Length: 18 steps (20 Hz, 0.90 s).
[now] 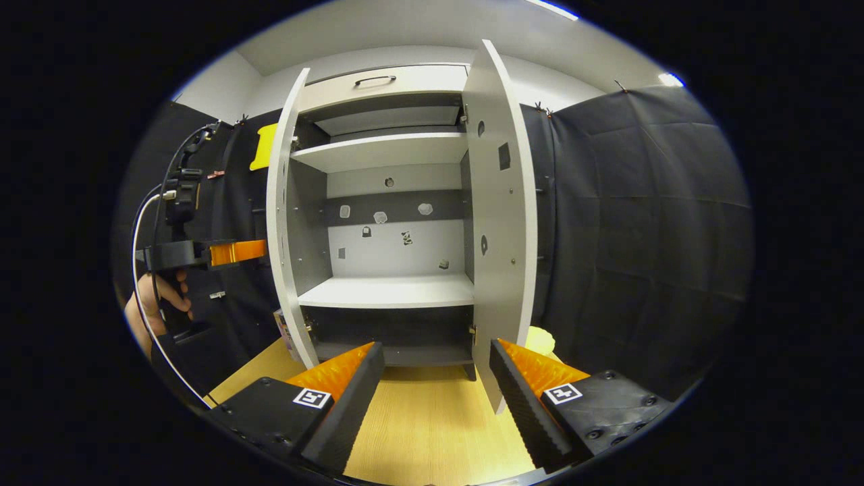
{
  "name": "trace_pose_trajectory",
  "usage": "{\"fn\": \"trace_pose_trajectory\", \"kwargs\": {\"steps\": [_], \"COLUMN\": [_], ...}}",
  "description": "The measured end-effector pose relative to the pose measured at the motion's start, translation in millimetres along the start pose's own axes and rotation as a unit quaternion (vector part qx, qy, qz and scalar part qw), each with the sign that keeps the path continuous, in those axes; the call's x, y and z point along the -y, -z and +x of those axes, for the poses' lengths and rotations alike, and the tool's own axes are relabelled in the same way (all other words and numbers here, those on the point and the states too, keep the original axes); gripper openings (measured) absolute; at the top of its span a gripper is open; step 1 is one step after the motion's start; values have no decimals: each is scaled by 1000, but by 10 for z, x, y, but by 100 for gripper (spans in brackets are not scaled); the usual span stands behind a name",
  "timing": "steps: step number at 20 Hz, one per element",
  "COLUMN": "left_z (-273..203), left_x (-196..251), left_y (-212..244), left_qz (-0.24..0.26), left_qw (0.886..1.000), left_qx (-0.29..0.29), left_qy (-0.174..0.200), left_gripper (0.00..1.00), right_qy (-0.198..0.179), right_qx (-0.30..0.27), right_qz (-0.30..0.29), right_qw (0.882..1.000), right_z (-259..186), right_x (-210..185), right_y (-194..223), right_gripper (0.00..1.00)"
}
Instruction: Open the right door of the double-door shoe cabinet with the right hand, and open the left door with the left hand.
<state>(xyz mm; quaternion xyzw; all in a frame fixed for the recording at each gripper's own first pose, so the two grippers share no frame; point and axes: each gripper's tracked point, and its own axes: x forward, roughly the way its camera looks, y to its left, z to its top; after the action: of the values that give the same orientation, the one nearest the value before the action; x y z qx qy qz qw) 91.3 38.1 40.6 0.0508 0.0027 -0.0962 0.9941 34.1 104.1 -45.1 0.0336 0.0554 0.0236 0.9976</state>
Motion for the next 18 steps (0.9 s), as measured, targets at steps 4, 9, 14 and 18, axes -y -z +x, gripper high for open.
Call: {"fn": "trace_pose_trajectory", "kwargs": {"steps": [4,9,14,18], "left_z": [-146,-241,-307,-298], "left_x": [-260,-517,-1045,-1172], "left_y": [14,45,91,140], "left_qz": [11,11,22,-26], "left_qw": [1000,999,995,997], "left_qx": [3,8,4,7], "left_qy": [-12,-35,-97,-71], "left_gripper": [9,8,3,6], "right_qy": [-3,-9,-6,3], "right_qx": [-7,-14,-13,-20], "right_qz": [-6,-9,-8,-5], "right_qw": [1000,1000,1000,1000], "right_z": [-4,17,-35,-37], "right_x": [-185,-316,-372,-303], "right_y": [80,153,183,248], "right_gripper": [100,100,99,100]}}
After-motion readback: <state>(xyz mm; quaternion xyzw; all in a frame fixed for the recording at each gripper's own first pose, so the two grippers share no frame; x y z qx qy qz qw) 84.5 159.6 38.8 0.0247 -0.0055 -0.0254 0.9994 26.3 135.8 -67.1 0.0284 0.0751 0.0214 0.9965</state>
